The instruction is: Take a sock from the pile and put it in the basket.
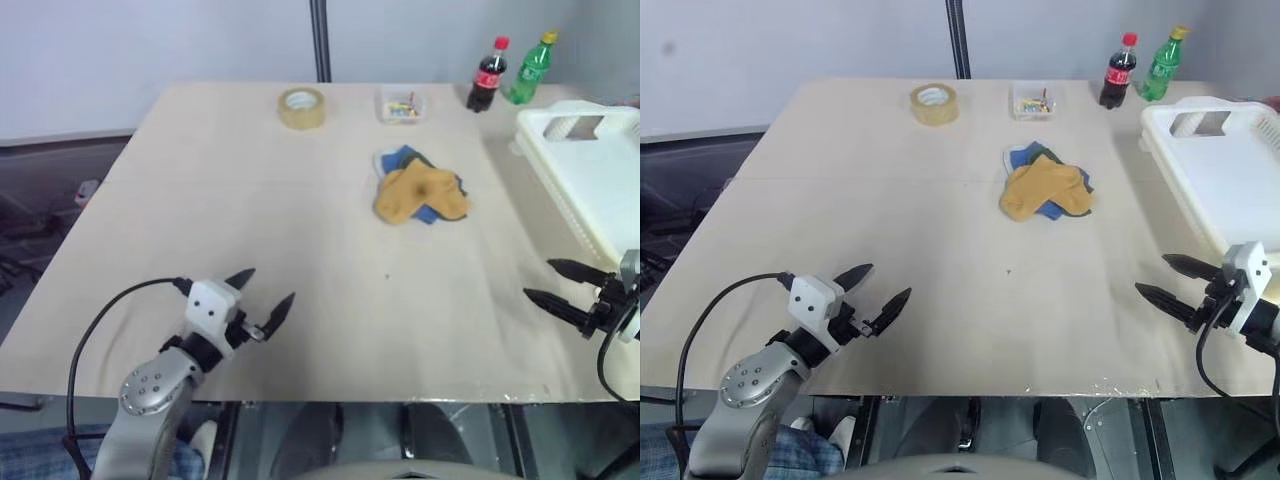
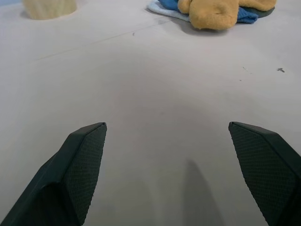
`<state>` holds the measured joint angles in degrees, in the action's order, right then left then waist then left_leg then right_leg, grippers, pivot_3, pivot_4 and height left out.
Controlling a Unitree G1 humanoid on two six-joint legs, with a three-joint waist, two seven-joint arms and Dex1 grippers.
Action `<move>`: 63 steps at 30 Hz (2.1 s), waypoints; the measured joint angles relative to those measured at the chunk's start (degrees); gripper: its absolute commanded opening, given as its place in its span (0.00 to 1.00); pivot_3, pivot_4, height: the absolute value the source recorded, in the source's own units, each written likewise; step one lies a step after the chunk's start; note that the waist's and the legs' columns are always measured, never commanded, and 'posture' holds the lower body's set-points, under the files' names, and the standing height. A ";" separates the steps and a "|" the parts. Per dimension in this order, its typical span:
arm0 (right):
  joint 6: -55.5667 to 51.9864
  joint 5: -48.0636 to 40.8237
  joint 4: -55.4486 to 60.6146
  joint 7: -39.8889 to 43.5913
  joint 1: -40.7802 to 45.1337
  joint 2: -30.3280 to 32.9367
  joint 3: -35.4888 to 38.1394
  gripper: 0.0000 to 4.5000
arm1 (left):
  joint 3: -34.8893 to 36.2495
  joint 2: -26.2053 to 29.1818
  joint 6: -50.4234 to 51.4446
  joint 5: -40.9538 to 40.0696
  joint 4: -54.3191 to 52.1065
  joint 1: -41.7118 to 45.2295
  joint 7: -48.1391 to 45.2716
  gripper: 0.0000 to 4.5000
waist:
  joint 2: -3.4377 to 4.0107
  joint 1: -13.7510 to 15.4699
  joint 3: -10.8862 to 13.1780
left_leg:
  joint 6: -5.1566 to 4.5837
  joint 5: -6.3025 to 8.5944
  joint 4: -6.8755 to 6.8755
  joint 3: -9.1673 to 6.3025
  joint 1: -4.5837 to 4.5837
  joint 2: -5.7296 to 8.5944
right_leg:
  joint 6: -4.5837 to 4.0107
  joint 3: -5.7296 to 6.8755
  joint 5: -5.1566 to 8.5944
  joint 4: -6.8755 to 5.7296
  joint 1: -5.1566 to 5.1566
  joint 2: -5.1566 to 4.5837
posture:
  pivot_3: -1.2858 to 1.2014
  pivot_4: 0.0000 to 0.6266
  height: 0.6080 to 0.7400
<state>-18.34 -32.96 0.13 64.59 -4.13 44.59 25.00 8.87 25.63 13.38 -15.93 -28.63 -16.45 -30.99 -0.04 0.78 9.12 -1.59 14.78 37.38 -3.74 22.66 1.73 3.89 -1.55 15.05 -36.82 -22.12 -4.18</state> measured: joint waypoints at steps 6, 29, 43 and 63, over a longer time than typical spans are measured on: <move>2.21 -0.09 1.28 1.61 -6.00 0.00 2.37 1.00 | 1.16 0.71 -0.39 -0.54 -0.59 -2.77 -1.08 0.99 | 0.00 0.09 0.00 | -0.02 0.02 -0.04 -0.04 0.09 0.00 | 0.01 0.02 0.00 0.01 -0.04 0.00 | 0.52 0.24 0.99; 2.43 -1.07 3.00 1.06 -4.38 -1.71 0.26 1.00 | 1.99 0.70 -1.99 -2.37 -1.80 -4.88 -1.64 0.99 | 0.01 -0.06 -0.01 | -0.02 0.02 0.02 0.03 0.00 -0.05 | 0.00 -0.04 -0.01 -0.01 0.00 0.02 | 0.52 0.24 0.99; 5.49 26.24 -1.34 -21.67 31.02 -16.57 -30.58 1.00 | 4.29 5.26 -1.58 -10.17 -2.36 -5.25 -9.89 0.99 | -0.03 -1.46 0.04 | 0.27 -0.15 0.03 0.03 0.04 0.02 | -0.02 -0.03 -0.04 -0.17 -0.19 0.09 | 0.52 0.24 0.99; 21.39 41.57 -24.55 -30.84 40.99 -25.48 -39.75 0.01 | 5.41 4.22 -2.75 -10.07 -2.24 -7.20 -8.65 1.00 | -0.10 -1.82 0.03 | 0.20 -0.11 0.04 0.13 -0.02 0.03 | -0.06 -0.19 -0.02 -0.94 -0.52 0.15 | 0.52 0.24 0.99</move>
<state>3.05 8.61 -24.42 33.75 36.87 19.10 -14.75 14.27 29.84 10.64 -26.01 -30.87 -23.65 -39.64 -0.14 -1.04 9.14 -1.39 14.67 37.41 -3.60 22.64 1.75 3.83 -1.74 15.03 -37.77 -22.64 -4.03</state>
